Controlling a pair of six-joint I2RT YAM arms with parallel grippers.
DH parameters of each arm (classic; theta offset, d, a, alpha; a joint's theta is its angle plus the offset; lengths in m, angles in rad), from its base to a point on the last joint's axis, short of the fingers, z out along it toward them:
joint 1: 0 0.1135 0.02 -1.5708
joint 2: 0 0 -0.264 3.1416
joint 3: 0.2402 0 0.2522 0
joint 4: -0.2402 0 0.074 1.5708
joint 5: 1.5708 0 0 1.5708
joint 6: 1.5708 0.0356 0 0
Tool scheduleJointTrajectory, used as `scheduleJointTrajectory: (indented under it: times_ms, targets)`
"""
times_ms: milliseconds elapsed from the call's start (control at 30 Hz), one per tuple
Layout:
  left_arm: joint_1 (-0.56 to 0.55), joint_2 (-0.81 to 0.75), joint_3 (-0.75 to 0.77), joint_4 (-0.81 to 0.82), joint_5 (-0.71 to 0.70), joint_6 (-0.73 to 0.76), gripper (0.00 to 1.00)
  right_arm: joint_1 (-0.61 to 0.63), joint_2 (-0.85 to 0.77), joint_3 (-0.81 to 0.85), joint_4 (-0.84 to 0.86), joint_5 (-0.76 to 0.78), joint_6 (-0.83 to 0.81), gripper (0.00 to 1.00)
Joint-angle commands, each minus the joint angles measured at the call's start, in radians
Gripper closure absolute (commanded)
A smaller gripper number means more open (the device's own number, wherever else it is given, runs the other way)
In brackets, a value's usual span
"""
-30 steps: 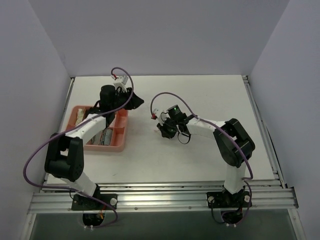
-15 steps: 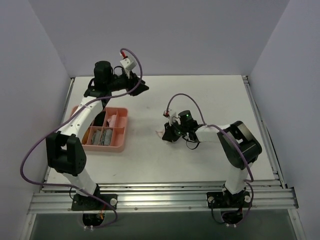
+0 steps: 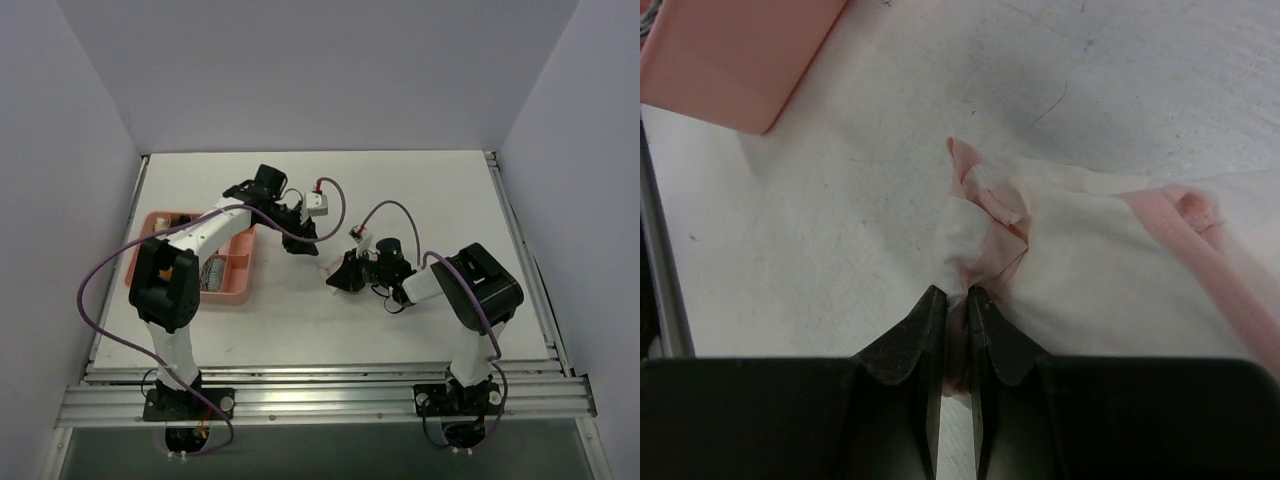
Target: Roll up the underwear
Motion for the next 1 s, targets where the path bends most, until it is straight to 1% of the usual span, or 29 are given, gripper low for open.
scheduleJointTrajectory:
  times_ms: [0,167,267,300,400,533,567,600,767,967]
  targets:
    - [-0.045,0.059,0.107,-0.201,0.008,0.225,0.46,-0.010,0.040,-0.040,0.054,-0.053,0.100,1.00]
    - [-0.057,0.168,0.167,-0.300,0.065,0.320,0.44,-0.013,0.051,-0.043,0.057,-0.097,0.123,1.00]
    - [-0.072,0.227,0.236,-0.393,0.062,0.401,0.44,-0.019,0.048,-0.043,0.035,-0.104,0.120,1.00]
    - [-0.077,0.243,0.254,-0.448,0.063,0.422,0.44,-0.024,0.048,-0.043,0.035,-0.108,0.118,1.00]
    - [-0.097,0.283,0.303,-0.525,0.069,0.495,0.44,-0.036,0.063,-0.061,0.096,-0.131,0.152,1.00]
    - [-0.128,0.306,0.307,-0.530,0.014,0.527,0.44,-0.062,0.106,-0.094,0.179,-0.154,0.190,1.00]
    - [-0.132,0.310,0.310,-0.533,-0.001,0.536,0.44,-0.065,0.127,-0.103,0.249,-0.154,0.207,1.00]
    - [-0.138,0.313,0.320,-0.533,-0.012,0.536,0.44,-0.068,0.138,-0.115,0.271,-0.156,0.234,1.00]
    - [-0.154,0.344,0.340,-0.536,-0.018,0.552,0.45,-0.071,0.155,-0.138,0.345,-0.128,0.261,1.00]
    - [-0.171,0.389,0.371,-0.541,-0.040,0.562,0.50,-0.071,0.131,-0.158,0.313,-0.101,0.246,1.00]
